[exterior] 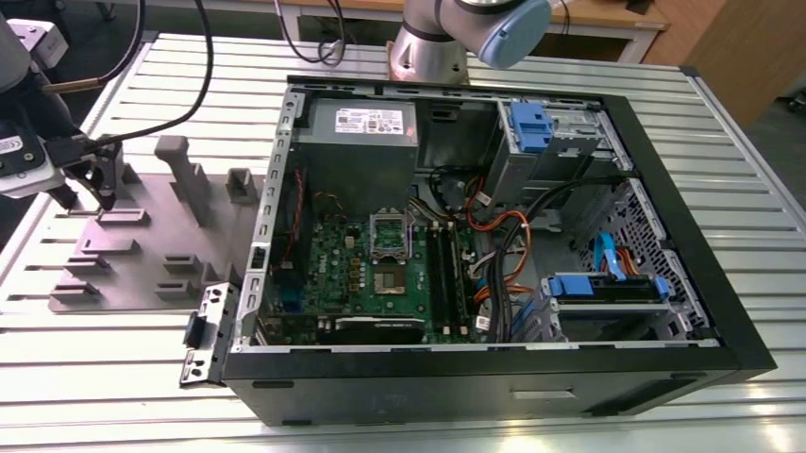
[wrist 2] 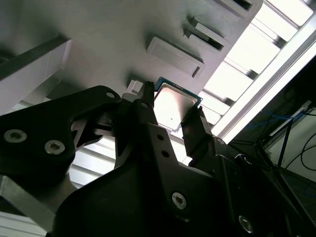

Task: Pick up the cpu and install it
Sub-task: 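Pick up the cpu and move it towards the insertion slot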

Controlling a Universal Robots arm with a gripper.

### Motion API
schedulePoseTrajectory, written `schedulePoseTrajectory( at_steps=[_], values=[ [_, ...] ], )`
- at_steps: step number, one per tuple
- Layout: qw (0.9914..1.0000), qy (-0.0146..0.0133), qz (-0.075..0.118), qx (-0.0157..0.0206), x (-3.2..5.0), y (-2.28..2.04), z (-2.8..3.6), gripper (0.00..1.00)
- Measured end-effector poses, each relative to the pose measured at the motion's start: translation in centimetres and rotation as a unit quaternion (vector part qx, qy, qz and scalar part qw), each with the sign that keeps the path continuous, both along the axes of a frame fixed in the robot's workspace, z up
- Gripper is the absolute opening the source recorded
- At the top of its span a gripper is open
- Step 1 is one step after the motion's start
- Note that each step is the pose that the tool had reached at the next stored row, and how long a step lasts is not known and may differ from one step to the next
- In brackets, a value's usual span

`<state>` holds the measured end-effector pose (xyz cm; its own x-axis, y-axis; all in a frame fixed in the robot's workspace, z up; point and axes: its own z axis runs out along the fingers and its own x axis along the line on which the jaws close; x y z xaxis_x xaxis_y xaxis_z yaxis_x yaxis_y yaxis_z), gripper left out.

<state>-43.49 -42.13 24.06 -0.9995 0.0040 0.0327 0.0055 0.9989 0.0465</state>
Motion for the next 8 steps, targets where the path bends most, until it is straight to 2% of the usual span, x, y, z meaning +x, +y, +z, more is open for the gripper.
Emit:
schedulePoseTrajectory(
  at_steps=[8],
  values=[
    [1.00000,0.0000,0.000,0.0000,0.00,0.00,0.30,0.47]
  ],
)
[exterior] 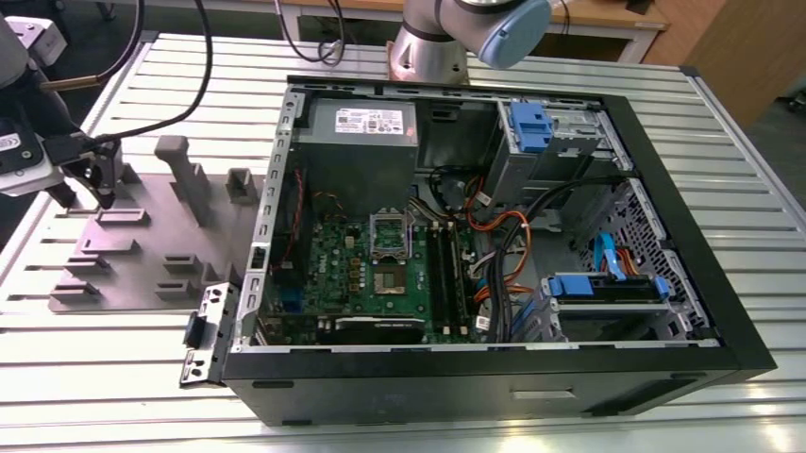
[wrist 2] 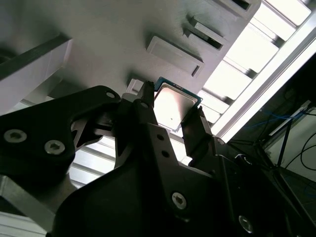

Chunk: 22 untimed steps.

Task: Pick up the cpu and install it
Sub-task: 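Pick up the cpu and move it towards the insertion slot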

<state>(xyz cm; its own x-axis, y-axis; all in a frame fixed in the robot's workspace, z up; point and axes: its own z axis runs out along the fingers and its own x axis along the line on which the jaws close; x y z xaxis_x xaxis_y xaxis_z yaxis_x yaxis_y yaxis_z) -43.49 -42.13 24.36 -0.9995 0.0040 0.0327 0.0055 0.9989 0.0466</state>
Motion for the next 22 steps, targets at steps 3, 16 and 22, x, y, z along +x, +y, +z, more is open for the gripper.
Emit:
schedulePoseTrajectory(
  at_steps=[3,16,22],
  values=[
    [1.00000,0.0000,0.000,0.0000,0.00,0.00,0.13,0.47],
    [1.00000,0.0000,0.000,0.0000,0.00,0.00,0.74,0.47],
    [1.00000,0.0000,0.000,0.0000,0.00,0.00,1.05,0.47]
  ],
)
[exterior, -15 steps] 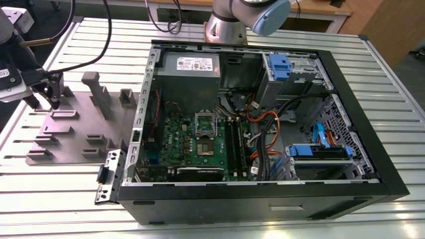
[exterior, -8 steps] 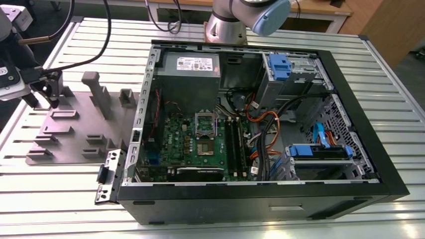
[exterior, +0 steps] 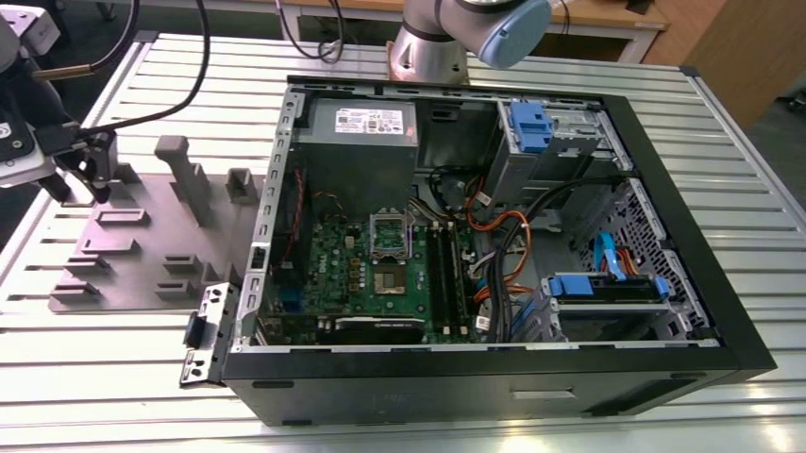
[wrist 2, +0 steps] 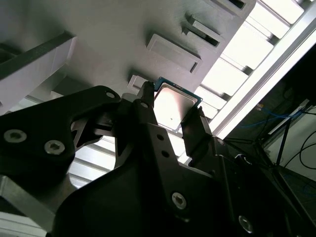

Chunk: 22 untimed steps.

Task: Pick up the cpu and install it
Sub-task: 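Pick up the cpu and move it towards the insertion slot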

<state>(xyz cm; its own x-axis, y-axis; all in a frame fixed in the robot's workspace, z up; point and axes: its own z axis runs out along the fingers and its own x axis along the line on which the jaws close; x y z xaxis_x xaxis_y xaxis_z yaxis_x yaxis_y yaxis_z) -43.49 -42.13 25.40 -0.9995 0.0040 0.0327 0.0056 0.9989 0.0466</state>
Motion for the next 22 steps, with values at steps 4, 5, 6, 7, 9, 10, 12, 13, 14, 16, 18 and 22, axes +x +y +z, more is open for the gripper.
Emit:
schedulePoseTrajectory(
  at_steps=[4,5,6,7,9,10,12,13,14,16,18,22],
  values=[
    [1.00000,0.0000,0.000,0.0000,0.00,0.00,0.20,0.47],
    [1.00000,0.0000,0.000,0.0000,0.00,0.00,0.25,0.47],
    [1.00000,0.0000,0.000,0.0000,0.00,0.00,0.30,0.47],
    [1.00000,0.0000,0.000,0.0000,0.00,0.00,0.35,0.47],
    [1.00000,0.0000,0.000,0.0000,0.00,0.00,0.45,0.47],
    [1.00000,0.0000,0.000,0.0000,0.00,0.00,0.49,0.47],
    [1.00000,0.0000,0.000,0.0000,0.00,0.00,0.59,0.47],
    [1.00000,0.0000,0.000,0.0000,0.00,0.00,0.64,0.47],
    [1.00000,0.0000,0.000,0.0000,0.00,0.00,0.68,0.47],
    [1.00000,0.0000,0.000,0.0000,0.00,0.00,0.78,0.47],
    [1.00000,0.0000,0.000,0.0000,0.00,0.00,0.86,0.47],
    [1.00000,-0.0001,0.000,0.0001,0.00,0.00,0.99,0.47]
  ],
)
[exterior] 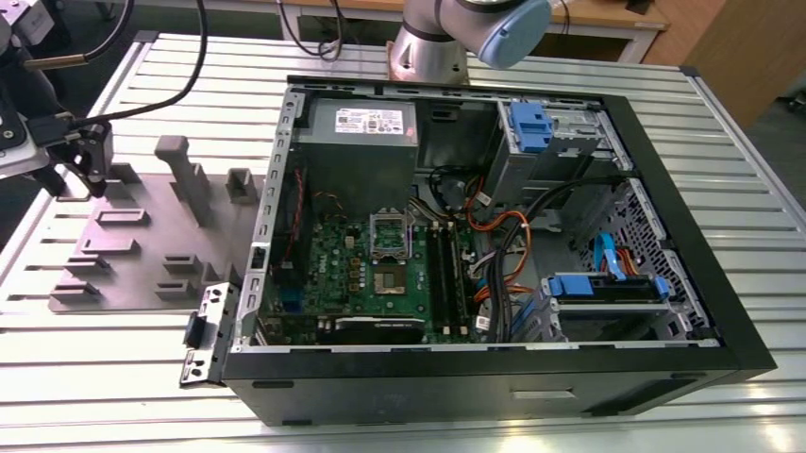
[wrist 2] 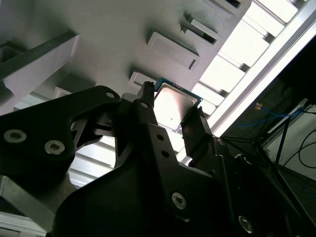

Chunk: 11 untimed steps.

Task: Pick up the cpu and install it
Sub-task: 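Pick up the cpu and move it towards the insertion slot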

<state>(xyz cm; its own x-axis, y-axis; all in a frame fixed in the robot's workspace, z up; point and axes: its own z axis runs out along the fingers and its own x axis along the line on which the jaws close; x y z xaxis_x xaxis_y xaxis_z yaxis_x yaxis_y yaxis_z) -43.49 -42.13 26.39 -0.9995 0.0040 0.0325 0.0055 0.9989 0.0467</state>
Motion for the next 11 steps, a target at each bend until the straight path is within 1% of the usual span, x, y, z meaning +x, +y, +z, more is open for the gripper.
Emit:
schedulePoseTrajectory(
  at_steps=[5,11],
  values=[
    [1.00000,0.0001,0.000,-0.0001,0.00,0.00,0.05,0.47],
    [1.00000,0.0002,0.000,-0.0001,0.00,0.00,0.31,0.47]
  ],
)
